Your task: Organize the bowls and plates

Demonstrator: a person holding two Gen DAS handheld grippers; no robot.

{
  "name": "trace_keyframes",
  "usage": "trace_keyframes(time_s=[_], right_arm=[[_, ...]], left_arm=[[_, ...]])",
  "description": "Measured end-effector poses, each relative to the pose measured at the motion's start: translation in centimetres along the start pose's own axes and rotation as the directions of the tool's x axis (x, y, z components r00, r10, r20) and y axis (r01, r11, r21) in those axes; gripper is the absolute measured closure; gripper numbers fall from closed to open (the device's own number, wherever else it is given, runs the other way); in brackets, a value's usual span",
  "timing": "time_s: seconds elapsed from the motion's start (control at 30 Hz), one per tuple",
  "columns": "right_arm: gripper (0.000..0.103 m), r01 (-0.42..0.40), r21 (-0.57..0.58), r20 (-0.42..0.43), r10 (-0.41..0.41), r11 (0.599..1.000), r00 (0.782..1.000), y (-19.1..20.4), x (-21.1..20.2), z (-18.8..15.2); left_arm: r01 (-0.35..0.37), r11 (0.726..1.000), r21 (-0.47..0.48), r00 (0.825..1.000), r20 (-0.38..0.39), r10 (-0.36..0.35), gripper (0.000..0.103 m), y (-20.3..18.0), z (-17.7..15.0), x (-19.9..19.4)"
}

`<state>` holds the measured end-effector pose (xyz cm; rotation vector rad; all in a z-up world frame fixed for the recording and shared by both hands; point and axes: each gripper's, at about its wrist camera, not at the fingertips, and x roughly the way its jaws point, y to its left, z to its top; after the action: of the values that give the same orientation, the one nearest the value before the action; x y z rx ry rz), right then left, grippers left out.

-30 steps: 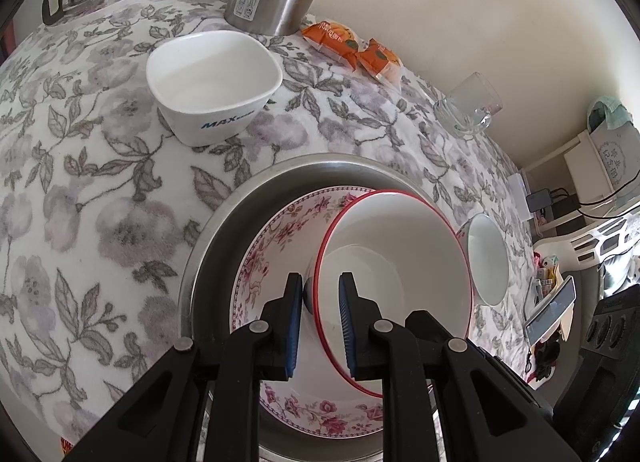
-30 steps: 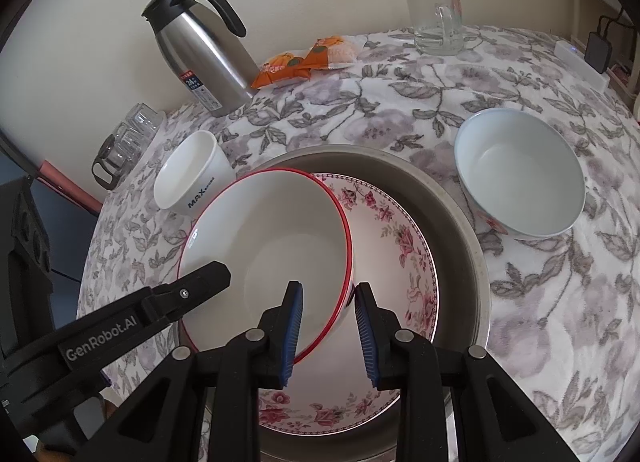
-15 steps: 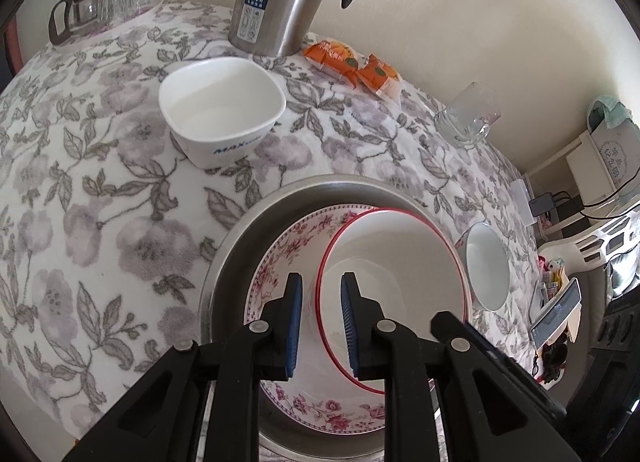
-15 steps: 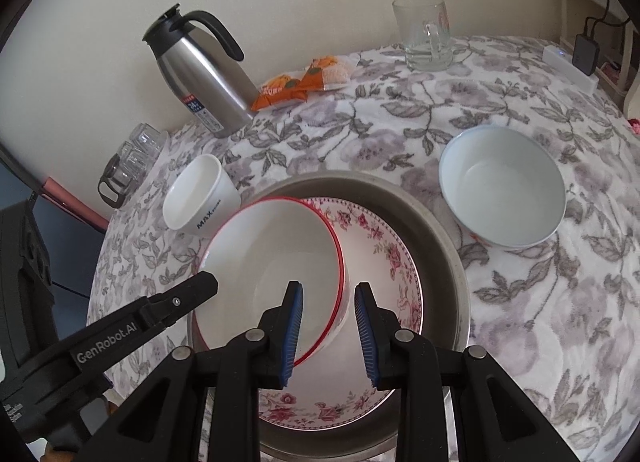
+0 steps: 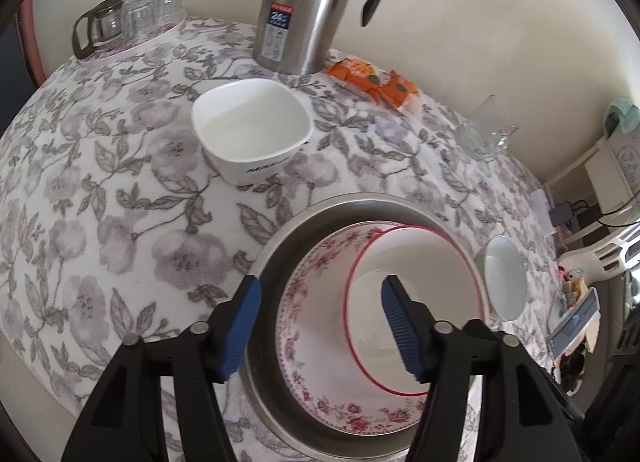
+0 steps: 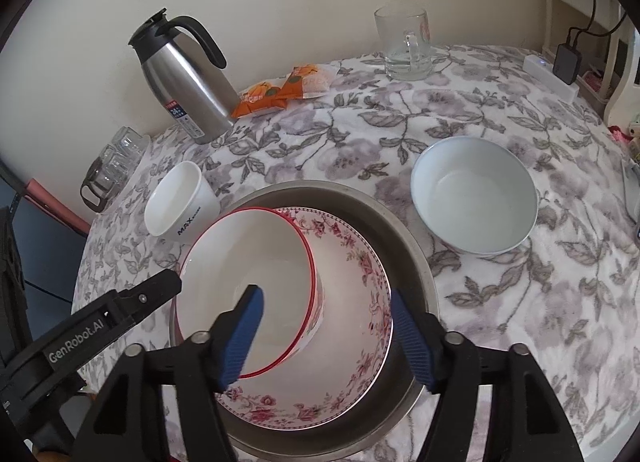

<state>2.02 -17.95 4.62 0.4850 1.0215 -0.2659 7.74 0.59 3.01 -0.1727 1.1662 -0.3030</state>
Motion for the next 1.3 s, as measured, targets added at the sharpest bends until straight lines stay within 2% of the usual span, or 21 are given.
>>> trace_keyframes(time_s=[0.37, 0.43, 0.5, 0.57, 0.6, 0.73, 0.83, 1.1, 1.3], right_arm=[[0.012, 0.044, 0.024, -0.011, -0.043, 0.999, 0.999, -0.8, 0.4, 0.0], [0.012, 0.047, 0.029, -0.012, -0.047, 0.998, 0.999, -1.0, 0.4, 0.0], [0.009, 0.053, 0.034, -0.013, -0.052, 0.998, 0.999, -1.2, 0.4, 0.0], [0.002, 0.069, 0.032, -0.013, -0.069, 0.997, 0.998, -1.2, 0.4, 0.0], [0.001, 0.075, 0.028, -0.011, -0.074, 0.997, 0.997, -1.2, 0.4, 0.0], [0.0, 0.083, 0.019, 0.004, -0.083, 0.996, 0.997, -1.2, 0.2, 0.0], [0.0, 0.109, 0.009, 0.007, -0.109, 0.994, 0.994, -1.1, 0.1, 0.0], [0.0, 0.109, -0.003, 0.018, -0.109, 0.994, 0.994, -0.8, -0.4, 0.3], [0.0, 0.151, -0.045, 0.082, -0.147, 0.987, 0.986, 0.4, -1.5, 0.6]], left_arm=[[-0.072, 0.997, -0.027, 0.997, 0.001, 0.072, 0.028, 0.9, 0.1, 0.2], [-0.093, 0.995, -0.033, 0.996, -0.001, 0.093, 0.025, 1.1, 0.1, 0.4], [-0.106, 0.993, -0.041, 0.994, -0.008, 0.106, 0.015, 1.5, 0.1, 0.7], [-0.115, 0.992, -0.05, 0.993, -0.003, 0.115, 0.015, 1.7, 0.1, 0.6], [-0.12, 0.991, -0.053, 0.993, 0.001, 0.12, 0.015, 1.8, 0.1, 0.6], [-0.15, 0.987, -0.06, 0.988, 0.02, 0.151, 0.015, 2.0, 0.2, 0.3], [-0.168, 0.983, -0.074, 0.985, 0.018, 0.17, 0.006, 2.5, 0.2, 0.3], [-0.205, 0.973, -0.107, 0.977, 0.032, 0.209, 0.006, 3.3, 0.5, -0.2], [-0.232, 0.97, -0.065, 0.967, 0.092, 0.238, 0.006, 2.6, 1.0, -1.3]])
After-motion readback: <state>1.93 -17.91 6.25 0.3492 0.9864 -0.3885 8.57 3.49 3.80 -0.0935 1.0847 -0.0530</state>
